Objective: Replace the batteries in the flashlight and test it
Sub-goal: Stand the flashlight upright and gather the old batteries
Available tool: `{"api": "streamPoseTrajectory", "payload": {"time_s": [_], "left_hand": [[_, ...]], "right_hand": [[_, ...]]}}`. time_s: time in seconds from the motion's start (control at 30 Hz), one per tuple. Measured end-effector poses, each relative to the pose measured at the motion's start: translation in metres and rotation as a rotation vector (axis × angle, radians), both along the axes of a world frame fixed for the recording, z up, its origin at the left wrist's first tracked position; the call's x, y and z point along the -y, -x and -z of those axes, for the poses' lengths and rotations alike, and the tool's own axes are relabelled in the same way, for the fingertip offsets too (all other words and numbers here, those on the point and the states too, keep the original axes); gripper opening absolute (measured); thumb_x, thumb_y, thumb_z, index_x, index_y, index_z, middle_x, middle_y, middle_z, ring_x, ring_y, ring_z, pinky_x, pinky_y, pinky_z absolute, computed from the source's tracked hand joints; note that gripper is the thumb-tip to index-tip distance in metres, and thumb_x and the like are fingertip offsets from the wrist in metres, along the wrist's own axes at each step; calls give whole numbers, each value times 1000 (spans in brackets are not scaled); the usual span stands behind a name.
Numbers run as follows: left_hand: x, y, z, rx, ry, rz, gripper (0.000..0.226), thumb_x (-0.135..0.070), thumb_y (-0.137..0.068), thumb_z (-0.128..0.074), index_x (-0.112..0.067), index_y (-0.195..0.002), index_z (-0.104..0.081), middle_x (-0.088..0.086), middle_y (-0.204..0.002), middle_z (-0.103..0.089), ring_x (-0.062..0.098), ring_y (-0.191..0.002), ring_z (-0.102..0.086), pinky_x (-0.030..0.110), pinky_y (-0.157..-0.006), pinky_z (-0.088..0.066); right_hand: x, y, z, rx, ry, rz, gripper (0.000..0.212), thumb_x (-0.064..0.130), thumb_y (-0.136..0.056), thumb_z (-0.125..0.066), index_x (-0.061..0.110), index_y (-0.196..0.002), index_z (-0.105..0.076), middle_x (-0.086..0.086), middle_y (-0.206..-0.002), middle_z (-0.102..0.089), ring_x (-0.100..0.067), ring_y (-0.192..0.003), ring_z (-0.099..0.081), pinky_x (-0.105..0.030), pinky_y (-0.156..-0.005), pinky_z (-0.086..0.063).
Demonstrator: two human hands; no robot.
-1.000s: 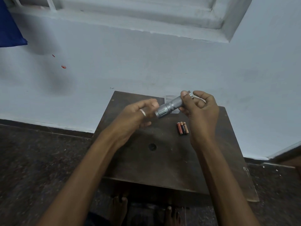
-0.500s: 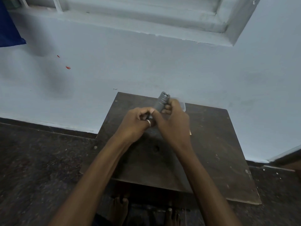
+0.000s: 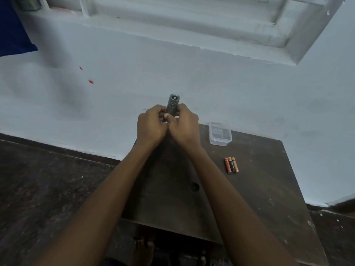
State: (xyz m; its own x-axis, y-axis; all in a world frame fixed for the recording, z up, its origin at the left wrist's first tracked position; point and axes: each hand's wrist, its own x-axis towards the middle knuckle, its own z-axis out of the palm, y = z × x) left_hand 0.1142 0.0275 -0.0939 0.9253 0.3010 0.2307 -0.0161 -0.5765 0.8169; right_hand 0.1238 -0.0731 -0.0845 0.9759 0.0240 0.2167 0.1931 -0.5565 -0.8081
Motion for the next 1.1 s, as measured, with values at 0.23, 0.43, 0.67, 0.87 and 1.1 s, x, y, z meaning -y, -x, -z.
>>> {"api": "streamPoseTrajectory", "payload": {"time_s": [0.23, 0.43, 0.67, 0.87, 1.1], "left_hand": [[-16, -10, 21, -50, -41, 11, 25, -15, -82, -60, -17, -105, -69, -3, -84, -72, 17, -83, -67, 29, -75, -51], [-14, -5, 18, -122, -15, 81, 37, -9, -80, -62, -13, -117, -63, 3, -106, -73, 18, -96, -67, 24, -82, -48], [18, 48, 9, 78, -159, -76, 25, -13, -80, -71, -15, -104, -64, 2, -97, -66, 20, -89, -61, 27, -75, -40], [90, 78, 11, -29, -40, 213, 13, -17, -80, -75, -15, -93, -73, -1, -83, -72, 11, -71, -65, 29, -73, -54], [149, 77, 12, -244, -154, 279, 21, -27, -81, -73, -13, -97, -71, 4, -92, -73, 21, -88, -66, 37, -81, -53]], "right_hand": [[-12, -15, 18, -35, 92, -63, 19, 16, -94, -62, 5, -108, -59, -12, -104, -71, -27, -96, -65, -32, -74, -46], [-3, -6, 14, -118, 87, -25, 43, 26, -93, -65, 4, -128, -55, -13, -117, -70, -28, -112, -63, -35, -88, -49], [49, 38, -1, -101, 25, 73, 15, 28, -89, -71, 15, -95, -67, 3, -92, -70, -16, -92, -65, -30, -79, -49], [129, 74, -13, -144, 226, 234, 17, 22, -88, -69, 15, -72, -68, 4, -73, -68, -18, -78, -67, -23, -67, -42], [175, 86, -9, -413, 497, 243, 23, 34, -89, -65, 12, -88, -71, -11, -94, -71, -32, -93, -66, -32, -75, -50]]}}
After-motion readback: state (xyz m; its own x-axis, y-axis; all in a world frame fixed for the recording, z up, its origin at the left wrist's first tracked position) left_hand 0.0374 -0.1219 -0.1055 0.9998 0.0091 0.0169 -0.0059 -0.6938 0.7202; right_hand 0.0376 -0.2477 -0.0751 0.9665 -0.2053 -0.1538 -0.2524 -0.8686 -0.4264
